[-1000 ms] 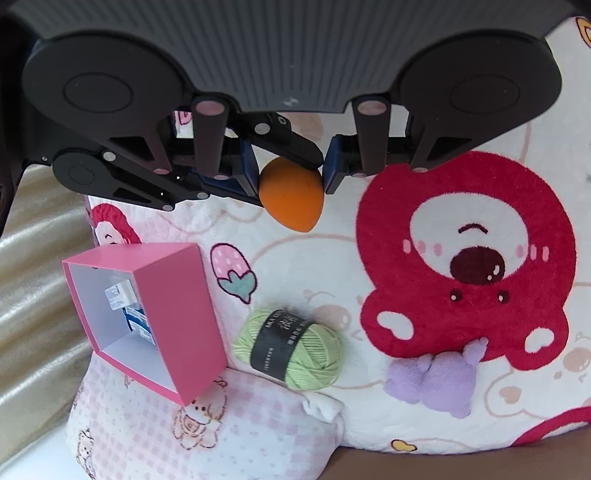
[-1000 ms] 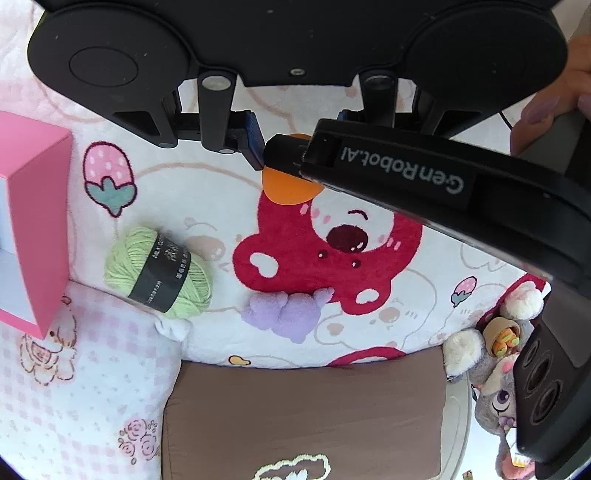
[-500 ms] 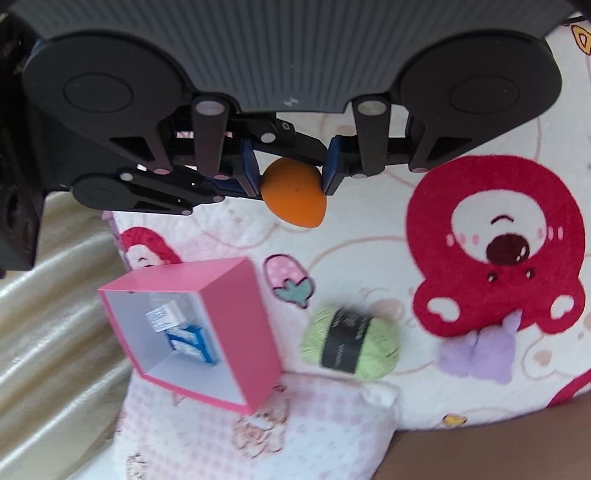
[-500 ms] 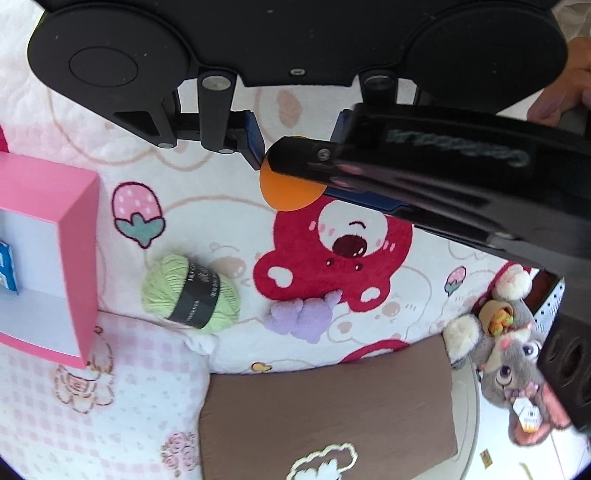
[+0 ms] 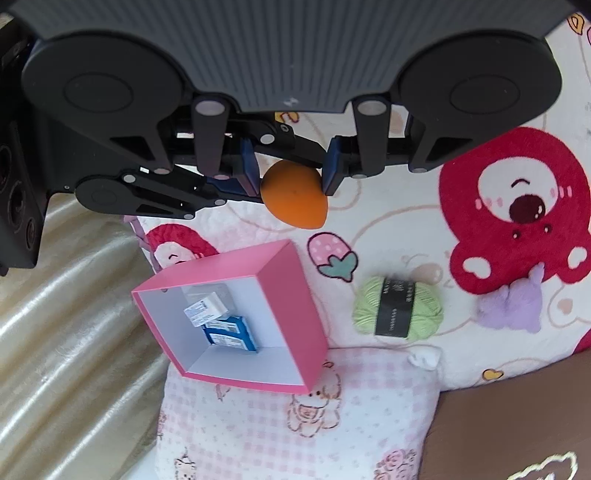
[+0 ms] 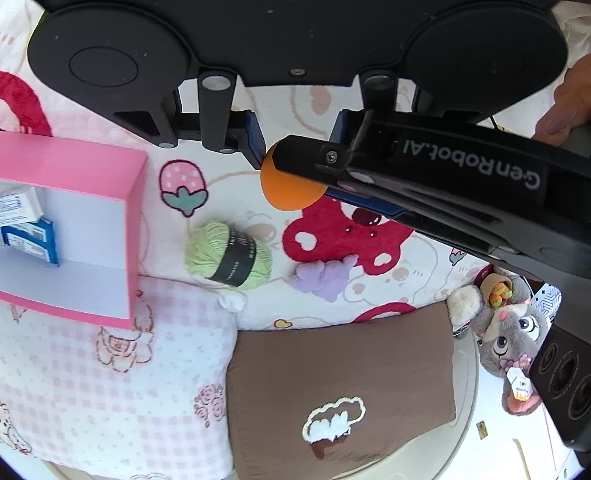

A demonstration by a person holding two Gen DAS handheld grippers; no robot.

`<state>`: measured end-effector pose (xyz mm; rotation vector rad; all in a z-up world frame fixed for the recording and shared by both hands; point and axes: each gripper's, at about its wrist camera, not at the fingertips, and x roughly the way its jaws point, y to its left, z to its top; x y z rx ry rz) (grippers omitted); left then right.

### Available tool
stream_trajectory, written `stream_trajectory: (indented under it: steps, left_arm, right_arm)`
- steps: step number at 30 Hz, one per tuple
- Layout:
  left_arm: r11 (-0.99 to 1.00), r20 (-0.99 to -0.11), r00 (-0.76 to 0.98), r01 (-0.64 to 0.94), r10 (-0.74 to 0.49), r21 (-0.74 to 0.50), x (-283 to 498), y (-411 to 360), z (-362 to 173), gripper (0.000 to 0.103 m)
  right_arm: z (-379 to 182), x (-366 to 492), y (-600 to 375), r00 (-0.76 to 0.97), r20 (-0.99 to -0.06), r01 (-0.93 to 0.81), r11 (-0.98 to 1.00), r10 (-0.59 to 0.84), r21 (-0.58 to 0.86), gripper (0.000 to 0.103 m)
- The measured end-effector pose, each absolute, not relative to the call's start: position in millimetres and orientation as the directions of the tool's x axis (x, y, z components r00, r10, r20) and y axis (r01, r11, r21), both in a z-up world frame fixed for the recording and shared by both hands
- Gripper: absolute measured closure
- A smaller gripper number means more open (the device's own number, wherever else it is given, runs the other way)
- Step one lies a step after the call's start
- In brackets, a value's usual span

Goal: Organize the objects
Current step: 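Carry the orange sponge with the left gripper over the pink box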

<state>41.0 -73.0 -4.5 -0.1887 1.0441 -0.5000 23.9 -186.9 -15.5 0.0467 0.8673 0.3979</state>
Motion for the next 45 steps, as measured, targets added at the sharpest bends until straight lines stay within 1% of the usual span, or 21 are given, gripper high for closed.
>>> stream_trajectory:
  steps: [3, 7, 9, 13, 22, 27, 36, 37, 42, 45]
  left_arm:
    - [0.869, -0.782, 0.393, 0.322, -0.485, -0.377, 41, -84, 0, 0.068]
    - [0.854, -0.790, 0.354, 0.347, -0.501, -0.387, 43, -95, 5, 0.067]
    - [0.849, -0.791, 0.344, 0.364, -0.505, -0.383, 42, -103, 9, 0.067]
    - [0.844, -0.790, 0.350, 0.394, -0.503, -0.363, 41, -118, 17, 0.067]
    - [0.844, -0.761, 0.408, 0.418, -0.504, -0.336, 53, -148, 36, 0.068]
    - [0.836, -0.744, 0.416, 0.420, -0.523, -0.353, 64, -159, 46, 0.068]
    - [0.833, -0.743, 0.422, 0.444, -0.520, -0.331, 86, -197, 59, 0.068]
    - [0.839, -0.731, 0.444, 0.430, -0.518, -0.333, 90, -203, 61, 0.068]
    - [0.825, -0.713, 0.443, 0.440, -0.544, -0.356, 115, -222, 69, 0.066]
    - [0.819, -0.707, 0.439, 0.441, -0.554, -0.368, 133, -233, 68, 0.066]
  right_arm:
    - [-11, 22, -195, 0.580, -0.736, -0.308, 0.930, 0.349, 0.199, 0.061]
    - [-7, 20, -210, 0.553, -0.752, -0.276, 0.930, 0.359, 0.241, 0.061]
    - [-4, 16, -214, 0.560, -0.753, -0.282, 0.934, 0.344, 0.217, 0.061]
    - [5, 8, -217, 0.602, -0.743, -0.307, 0.944, 0.294, 0.125, 0.061]
    - [25, 17, -246, 0.655, -0.711, -0.285, 0.955, 0.256, 0.081, 0.061]
    - [38, 25, -255, 0.666, -0.712, -0.275, 0.960, 0.224, 0.045, 0.061]
    - [54, 42, -283, 0.688, -0.703, -0.244, 0.970, 0.179, 0.009, 0.061]
    - [56, 44, -286, 0.690, -0.703, -0.234, 0.972, 0.170, 0.005, 0.062]
    - [69, 60, -302, 0.717, -0.689, -0.216, 0.973, 0.105, -0.076, 0.062]
    - [70, 72, -314, 0.723, -0.686, -0.195, 0.977, 0.084, -0.086, 0.062]
